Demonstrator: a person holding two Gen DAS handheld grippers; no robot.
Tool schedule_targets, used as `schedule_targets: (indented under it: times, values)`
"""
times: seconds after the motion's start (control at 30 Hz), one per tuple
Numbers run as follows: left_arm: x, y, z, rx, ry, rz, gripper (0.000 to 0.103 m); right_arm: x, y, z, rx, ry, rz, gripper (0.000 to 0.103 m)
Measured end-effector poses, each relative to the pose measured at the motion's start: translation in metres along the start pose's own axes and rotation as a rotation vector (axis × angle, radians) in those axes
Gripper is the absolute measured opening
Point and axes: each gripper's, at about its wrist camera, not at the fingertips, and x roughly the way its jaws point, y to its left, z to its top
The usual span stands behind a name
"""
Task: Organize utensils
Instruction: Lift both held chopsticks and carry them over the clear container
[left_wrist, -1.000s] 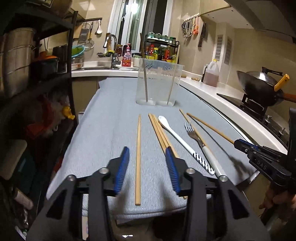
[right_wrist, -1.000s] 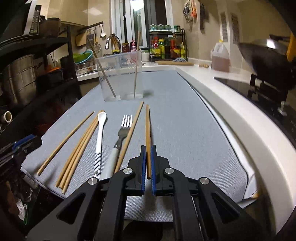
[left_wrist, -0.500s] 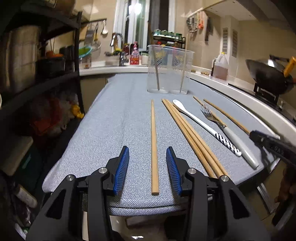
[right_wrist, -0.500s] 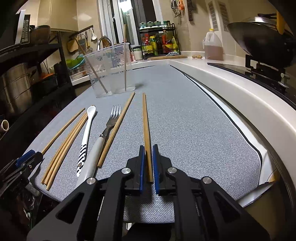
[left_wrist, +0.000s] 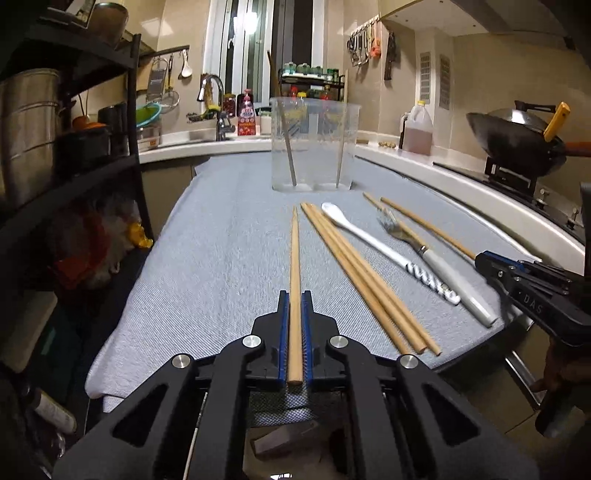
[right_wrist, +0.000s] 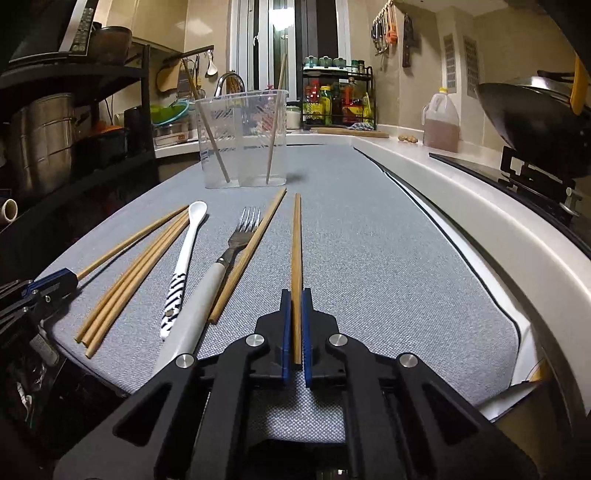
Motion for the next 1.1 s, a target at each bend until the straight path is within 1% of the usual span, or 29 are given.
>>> schedule_targets:
  times: [0.13, 0.27, 0.33, 0.43, 0.53, 0.7, 0.83, 0.97, 1.1]
  values:
    - [-0.022, 0.001, 0.021, -0.011, -0.045, -0.018, 0.006, -0.021, 0.005, 0.015, -0.037, -0.042, -0.006, 0.006]
    - [-0.041, 0.001, 0.048, -0.002, -0.101, -0.004, 0.006, -0.042, 0.004, 0.037, -0.031, -0.094, 0.003, 0.006]
    - [-0.044, 0.003, 0.061, -0.01, -0.107, -0.008, 0.006, -0.05, 0.004, 0.05, -0.026, -0.121, 0.008, 0.006]
    - [-0.043, 0.007, 0.081, -0.022, -0.094, -0.017, 0.006, -0.055, 0.004, 0.072, -0.021, -0.14, 0.021, 0.006]
    - [-0.035, 0.012, 0.102, -0.024, -0.062, -0.031, 0.006, -0.051, 0.005, 0.095, -0.019, -0.146, 0.033, 0.006]
    - [-0.025, 0.017, 0.133, -0.002, -0.039, -0.036, 0.006, -0.039, 0.003, 0.133, -0.007, -0.148, 0.037, 0.006]
    - [-0.011, 0.023, 0.164, -0.001, -0.006, -0.048, 0.006, -0.028, 0.001, 0.162, -0.018, -0.149, 0.038, 0.006]
    - [0.004, 0.026, 0.184, 0.005, 0.025, -0.042, 0.006, -0.01, -0.003, 0.185, -0.018, -0.129, 0.037, 0.006]
    - [0.014, 0.027, 0.204, 0.009, 0.045, -0.052, 0.006, -0.002, -0.004, 0.206, -0.016, -0.107, 0.038, 0.006]
